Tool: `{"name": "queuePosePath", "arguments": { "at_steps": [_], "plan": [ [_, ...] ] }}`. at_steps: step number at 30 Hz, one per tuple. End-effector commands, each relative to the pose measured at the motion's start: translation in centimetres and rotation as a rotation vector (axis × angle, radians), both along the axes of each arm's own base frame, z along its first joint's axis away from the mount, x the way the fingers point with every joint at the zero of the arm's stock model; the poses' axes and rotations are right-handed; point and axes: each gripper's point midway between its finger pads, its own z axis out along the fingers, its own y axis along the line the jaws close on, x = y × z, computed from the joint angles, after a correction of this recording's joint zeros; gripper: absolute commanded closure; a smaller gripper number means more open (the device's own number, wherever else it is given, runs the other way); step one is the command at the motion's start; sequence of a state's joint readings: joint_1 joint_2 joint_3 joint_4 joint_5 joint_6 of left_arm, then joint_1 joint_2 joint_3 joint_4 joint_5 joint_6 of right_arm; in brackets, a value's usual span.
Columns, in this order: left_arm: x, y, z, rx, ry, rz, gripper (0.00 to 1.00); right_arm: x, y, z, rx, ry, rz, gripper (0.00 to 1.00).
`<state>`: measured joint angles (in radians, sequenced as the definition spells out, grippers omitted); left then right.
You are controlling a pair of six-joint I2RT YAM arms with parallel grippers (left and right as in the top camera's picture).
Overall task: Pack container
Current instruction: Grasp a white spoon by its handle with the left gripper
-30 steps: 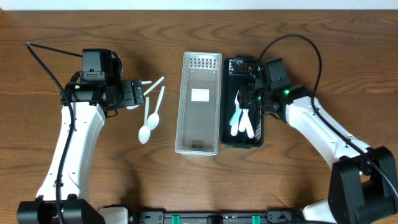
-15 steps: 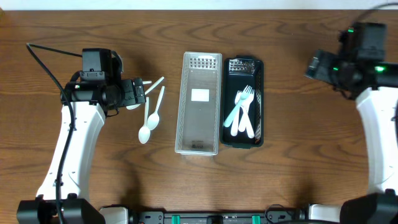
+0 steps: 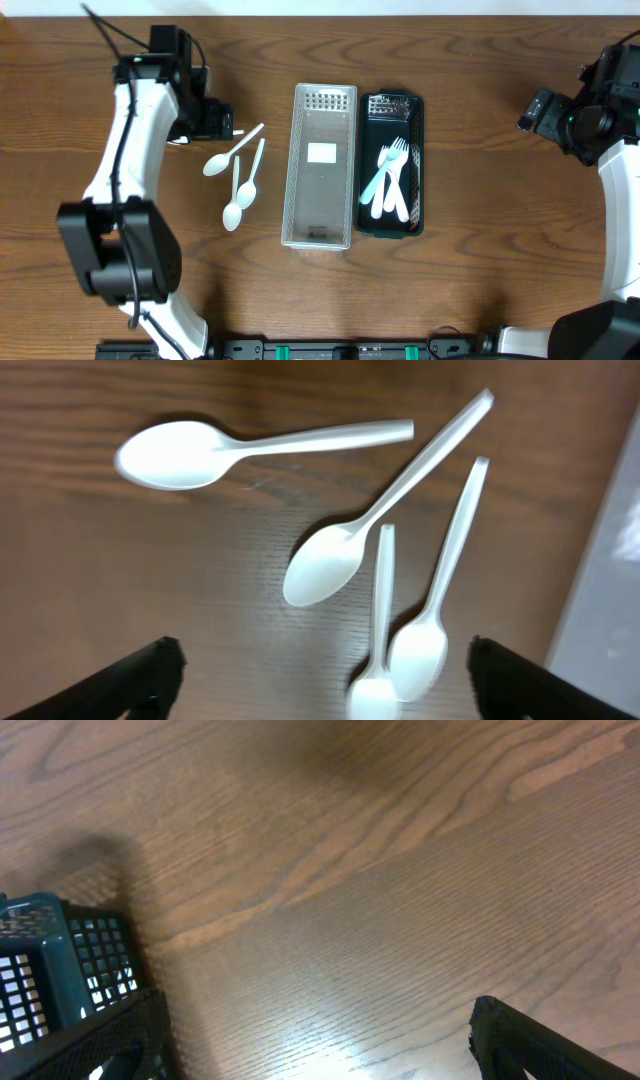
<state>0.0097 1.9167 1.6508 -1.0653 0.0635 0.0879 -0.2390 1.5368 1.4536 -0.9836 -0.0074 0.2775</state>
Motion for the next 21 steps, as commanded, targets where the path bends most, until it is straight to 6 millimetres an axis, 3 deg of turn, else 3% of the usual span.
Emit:
{"name": "queuePosePath", "arguments": {
  "at_steps": [1, 9, 14, 21],
  "plan": [
    [0.4, -0.7, -1.7, 0.037, 0.040, -0.192, 0.11, -0.3, -0.3, -0.2, 0.002, 0.011, -0.007, 0.01],
    [2.6, -4.4, -4.5, 0.080, 0.008, -0.425, 0.13, -0.2, -0.3, -0.2, 0.002, 0.008, -0.007, 0.01],
    [2.8, -4.3, -6.4, 0.146, 0.045, -0.444, 0.30, -0.3, -0.3, -0.2, 0.003, 0.012, -0.007, 0.01],
    [2.7, -3.5, -9.4, 0.143, 0.102, -0.449, 0.36, -0.5, -0.2, -0.3, 0.004, 0.019, -0.007, 0.01]
  ]
}}
